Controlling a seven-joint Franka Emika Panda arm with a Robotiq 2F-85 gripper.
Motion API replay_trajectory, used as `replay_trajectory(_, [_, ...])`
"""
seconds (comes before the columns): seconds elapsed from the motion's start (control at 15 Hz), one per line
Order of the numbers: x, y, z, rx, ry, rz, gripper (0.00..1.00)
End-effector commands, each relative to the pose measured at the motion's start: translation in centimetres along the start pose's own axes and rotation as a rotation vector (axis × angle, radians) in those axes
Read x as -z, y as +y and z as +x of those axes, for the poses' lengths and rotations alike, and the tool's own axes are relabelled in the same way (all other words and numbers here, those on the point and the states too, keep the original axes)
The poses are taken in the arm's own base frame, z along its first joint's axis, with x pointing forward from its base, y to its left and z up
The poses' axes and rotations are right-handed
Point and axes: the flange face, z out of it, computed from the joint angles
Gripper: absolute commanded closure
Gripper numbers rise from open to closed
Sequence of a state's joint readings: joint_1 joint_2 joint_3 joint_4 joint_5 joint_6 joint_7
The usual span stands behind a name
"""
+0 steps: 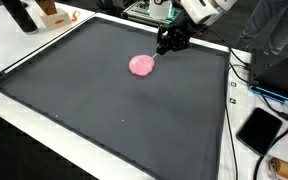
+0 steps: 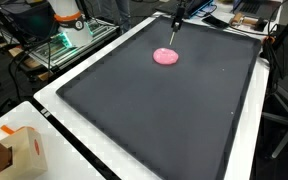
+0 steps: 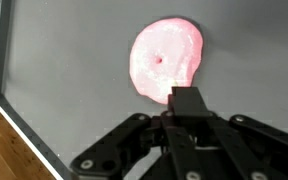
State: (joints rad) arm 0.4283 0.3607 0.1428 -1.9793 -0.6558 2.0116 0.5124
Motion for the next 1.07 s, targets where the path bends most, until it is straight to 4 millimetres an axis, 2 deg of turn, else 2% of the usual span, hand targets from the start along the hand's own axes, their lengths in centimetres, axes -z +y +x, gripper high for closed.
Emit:
replay_trajectory(0.0, [-0.8,-1.3,-0.3,-0.031,-0.008,-0.065,0.97])
replay_trajectory(0.47, [-1.7,-2.6,-0.3,-0.062,-0.005,-0.121,0.97])
replay_trajectory(1.0, [-2.2,-3.0,-0.2,-0.084,-0.017,-0.123,0.97])
